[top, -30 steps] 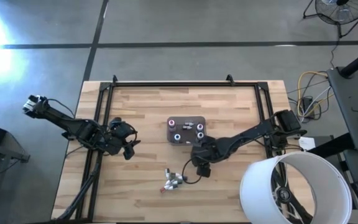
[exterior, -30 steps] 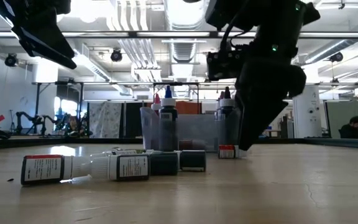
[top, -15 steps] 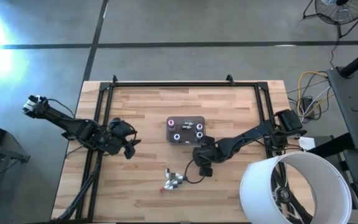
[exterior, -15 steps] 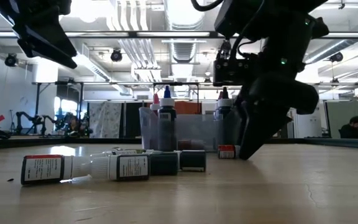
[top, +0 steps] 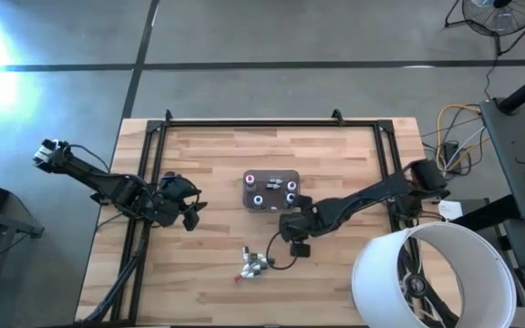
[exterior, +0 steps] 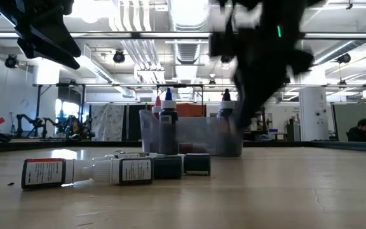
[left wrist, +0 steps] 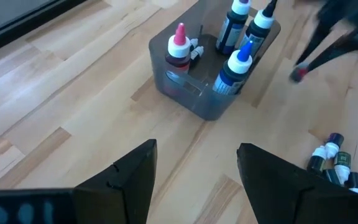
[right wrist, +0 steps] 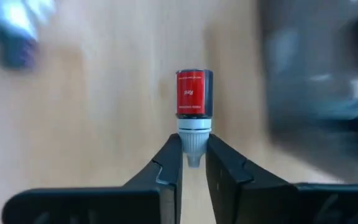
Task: Pick & Place food coloring
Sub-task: Put the top small red food coloring bottle in the black bin, then put the top small black food coloring bottle in the black bin
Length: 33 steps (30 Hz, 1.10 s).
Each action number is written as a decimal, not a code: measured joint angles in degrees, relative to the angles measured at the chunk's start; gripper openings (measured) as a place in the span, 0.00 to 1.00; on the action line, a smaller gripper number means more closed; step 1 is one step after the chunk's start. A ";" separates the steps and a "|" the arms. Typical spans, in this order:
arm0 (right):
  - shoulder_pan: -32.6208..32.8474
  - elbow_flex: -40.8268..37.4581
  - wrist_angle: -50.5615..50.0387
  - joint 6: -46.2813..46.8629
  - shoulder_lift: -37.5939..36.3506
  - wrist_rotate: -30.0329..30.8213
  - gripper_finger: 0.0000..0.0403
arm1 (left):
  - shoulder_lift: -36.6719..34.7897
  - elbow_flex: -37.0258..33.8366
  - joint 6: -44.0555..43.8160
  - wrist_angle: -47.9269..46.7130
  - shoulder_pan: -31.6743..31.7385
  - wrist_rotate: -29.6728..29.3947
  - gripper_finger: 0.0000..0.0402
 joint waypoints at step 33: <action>4.84 13.47 -17.67 28.42 -5.32 -6.88 0.68 | 17.38 -9.87 46.10 43.23 0.02 30.16 0.50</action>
